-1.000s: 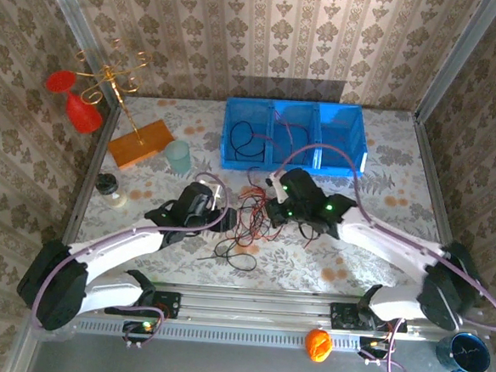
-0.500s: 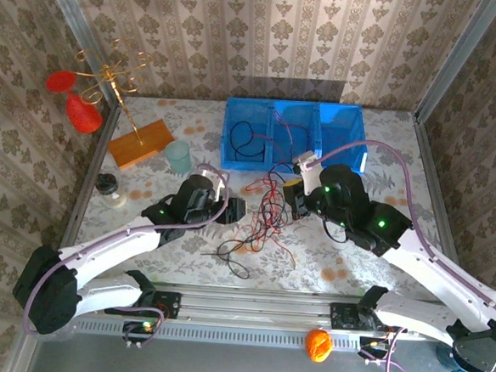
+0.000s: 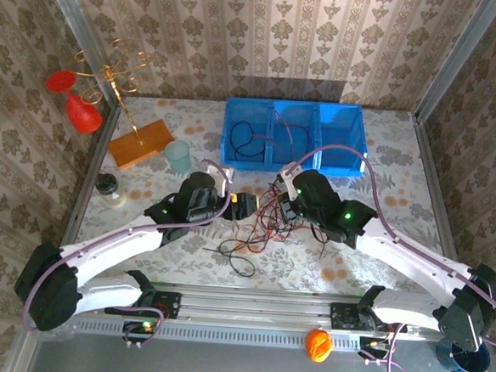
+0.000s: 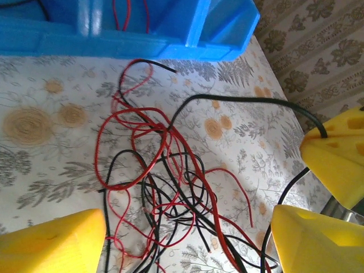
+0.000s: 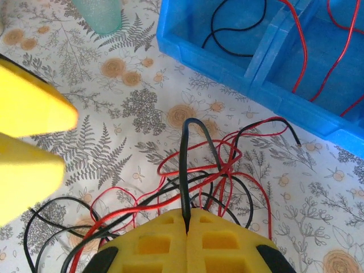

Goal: Untangle the cables

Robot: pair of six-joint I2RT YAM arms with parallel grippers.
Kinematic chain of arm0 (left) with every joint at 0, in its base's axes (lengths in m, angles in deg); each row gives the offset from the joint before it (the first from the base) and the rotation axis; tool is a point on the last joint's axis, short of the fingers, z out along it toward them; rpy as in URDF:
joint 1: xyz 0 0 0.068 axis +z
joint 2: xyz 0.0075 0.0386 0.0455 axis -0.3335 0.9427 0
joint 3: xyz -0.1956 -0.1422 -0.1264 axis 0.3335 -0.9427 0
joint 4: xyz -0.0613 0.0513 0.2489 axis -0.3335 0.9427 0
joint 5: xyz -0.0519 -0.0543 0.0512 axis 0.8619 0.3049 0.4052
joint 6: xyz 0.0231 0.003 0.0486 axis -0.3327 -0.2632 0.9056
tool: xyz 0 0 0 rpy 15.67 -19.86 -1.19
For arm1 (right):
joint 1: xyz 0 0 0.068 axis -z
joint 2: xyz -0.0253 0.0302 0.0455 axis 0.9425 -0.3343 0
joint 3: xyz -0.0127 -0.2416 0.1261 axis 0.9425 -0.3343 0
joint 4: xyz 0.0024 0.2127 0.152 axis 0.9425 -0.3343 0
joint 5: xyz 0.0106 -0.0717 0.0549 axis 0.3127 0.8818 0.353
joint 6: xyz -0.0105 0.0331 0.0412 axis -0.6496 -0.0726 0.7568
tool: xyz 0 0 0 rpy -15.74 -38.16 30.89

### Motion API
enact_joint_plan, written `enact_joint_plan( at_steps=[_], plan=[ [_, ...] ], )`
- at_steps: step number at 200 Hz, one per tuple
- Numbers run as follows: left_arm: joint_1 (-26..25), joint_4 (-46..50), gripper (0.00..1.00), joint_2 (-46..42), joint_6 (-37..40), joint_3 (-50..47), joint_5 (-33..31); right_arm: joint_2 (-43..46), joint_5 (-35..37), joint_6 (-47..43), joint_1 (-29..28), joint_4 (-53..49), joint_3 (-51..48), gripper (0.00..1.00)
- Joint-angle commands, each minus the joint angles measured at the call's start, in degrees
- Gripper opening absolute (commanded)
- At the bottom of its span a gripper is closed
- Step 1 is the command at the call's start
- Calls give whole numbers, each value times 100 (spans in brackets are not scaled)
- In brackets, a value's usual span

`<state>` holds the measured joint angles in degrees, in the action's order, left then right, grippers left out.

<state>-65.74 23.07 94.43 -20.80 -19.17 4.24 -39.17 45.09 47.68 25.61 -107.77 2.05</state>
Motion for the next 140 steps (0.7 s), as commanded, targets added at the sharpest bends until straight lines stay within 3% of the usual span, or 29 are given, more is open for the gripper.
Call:
enact_joint_plan(
  at_steps=[1,22,42,65,79,140],
  plan=[
    [-115,-628,77,501,-259,-49,323,-14,130,144,-26,398,30,0],
    [-232,-931,74,1065,-330,57,509,20,103,205,-26,449,8,0],
    [-313,-1344,60,1480,-462,88,665,47,91,253,-24,494,-46,0],
    [-308,-1636,19,1677,-602,-13,617,123,314,253,-31,438,-86,0],
    [-293,-1531,1,1682,-537,-85,430,293,519,274,-24,419,-124,0],
    [173,-1515,0,1670,-650,-809,-141,1694,516,676,693,359,-161,0]
  ],
)
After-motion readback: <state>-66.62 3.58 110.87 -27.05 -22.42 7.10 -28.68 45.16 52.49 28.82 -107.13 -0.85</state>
